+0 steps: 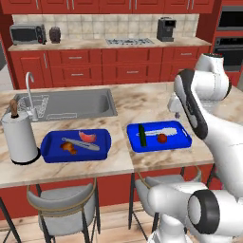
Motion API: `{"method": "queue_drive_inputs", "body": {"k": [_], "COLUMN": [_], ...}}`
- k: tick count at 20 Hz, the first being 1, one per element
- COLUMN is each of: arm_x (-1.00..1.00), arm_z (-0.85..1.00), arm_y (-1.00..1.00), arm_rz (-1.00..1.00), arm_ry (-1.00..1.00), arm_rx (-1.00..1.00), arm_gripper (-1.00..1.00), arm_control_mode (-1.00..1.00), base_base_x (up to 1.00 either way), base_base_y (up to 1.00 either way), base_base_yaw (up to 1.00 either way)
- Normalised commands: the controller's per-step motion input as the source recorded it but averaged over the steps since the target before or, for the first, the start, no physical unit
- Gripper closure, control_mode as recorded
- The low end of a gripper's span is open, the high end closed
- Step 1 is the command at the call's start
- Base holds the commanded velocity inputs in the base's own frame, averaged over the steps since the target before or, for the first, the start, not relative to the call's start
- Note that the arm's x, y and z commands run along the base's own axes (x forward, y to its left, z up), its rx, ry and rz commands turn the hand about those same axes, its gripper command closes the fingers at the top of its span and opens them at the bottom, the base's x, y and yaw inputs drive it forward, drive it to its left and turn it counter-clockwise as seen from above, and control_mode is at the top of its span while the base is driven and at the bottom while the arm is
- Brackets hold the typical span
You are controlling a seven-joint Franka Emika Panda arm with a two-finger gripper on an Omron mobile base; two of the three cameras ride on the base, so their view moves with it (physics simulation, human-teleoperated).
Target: Gather the bell pepper and cucumber from the fridge and place them on a tray on the dining counter. Then gather the chicken drumstick and steak from the fridge and place them on the other tray.
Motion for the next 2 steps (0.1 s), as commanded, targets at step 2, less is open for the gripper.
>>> {"method": "queue_drive_inputs", "body": {"k": [2], "arm_x": [-1.00], "arm_z": [0.39], "arm_y": [0.00], "arm_rz": [-0.04], "arm_ry": [-0.19], "arm_rx": [0.00], "arm_gripper": [-1.00], "arm_control_mode": [-1.00], "base_base_x": [0.00], "base_base_y": [0.00], "base_base_yaw": [0.00]}}
